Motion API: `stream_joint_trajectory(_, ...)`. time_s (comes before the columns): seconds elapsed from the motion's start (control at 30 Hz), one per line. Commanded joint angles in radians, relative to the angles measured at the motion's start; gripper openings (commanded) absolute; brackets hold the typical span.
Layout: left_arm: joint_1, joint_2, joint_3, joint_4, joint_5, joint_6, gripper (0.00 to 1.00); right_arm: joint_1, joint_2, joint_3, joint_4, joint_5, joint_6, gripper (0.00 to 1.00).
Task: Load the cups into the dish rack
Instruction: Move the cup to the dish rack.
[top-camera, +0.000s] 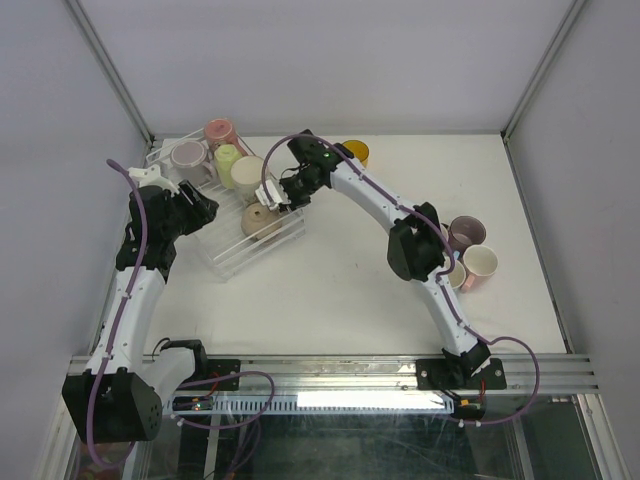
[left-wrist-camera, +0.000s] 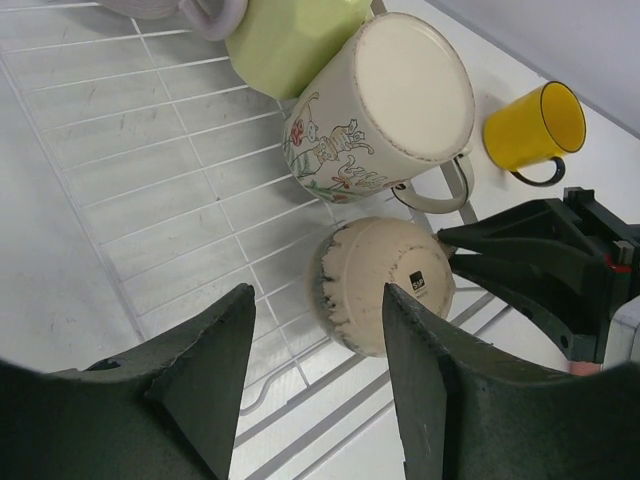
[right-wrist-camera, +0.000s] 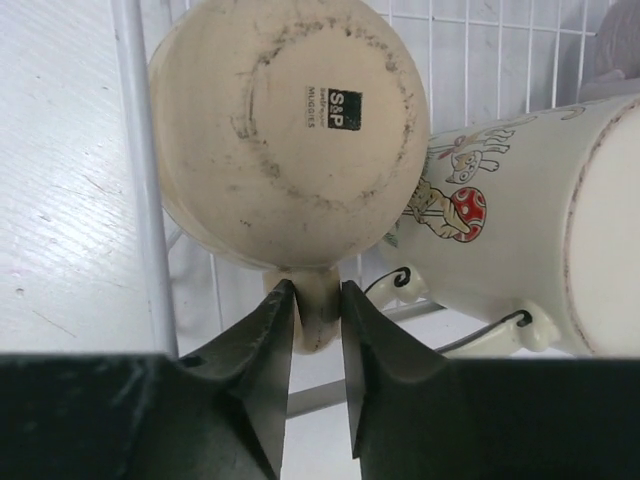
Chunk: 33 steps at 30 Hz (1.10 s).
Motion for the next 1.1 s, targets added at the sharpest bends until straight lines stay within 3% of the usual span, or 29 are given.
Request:
stream_joint_trajectory(0.0,-0.003,-0.002,0.037,0.021,0.003,0.043,0.53,0.017,-0.003,0.021,-0.053,-0.032,-0.03,0.21)
stream_joint_trajectory(0.2,-0.003,0.004,0.052,0.0,-0.009,0.055,0.53,0.03,-0.036,-0.016,0.011,-0.086,0.026,0.05)
stream_joint_trajectory(0.43,-0.004,-0.031,0.06,-0.029,-0.069,0.052,0.53,0.083,-0.101,-0.141,0.26,-0.068,0.331,0.0)
stream_joint_trajectory(0.67,-0.004,-0.078,0.065,-0.063,-0.161,0.037,0.52,0.152,-0.133,-0.199,0.491,0.132,0.698,0.0)
stream_joint_trajectory(0.93,-0.004,-0.09,0.07,-0.095,-0.191,0.015,0.52,0.222,-0.126,-0.242,0.612,0.446,0.932,0.0)
stream_joint_trajectory(0.97,-0.003,-0.088,0.072,-0.104,-0.194,0.01,0.52,0.22,-0.126,-0.24,0.609,0.462,0.955,0.03)
stream_joint_trajectory(1.07,-0.004,-0.08,0.073,-0.138,-0.214,-0.015,0.5,0.209,-0.144,-0.239,0.571,0.42,0.993,0.25)
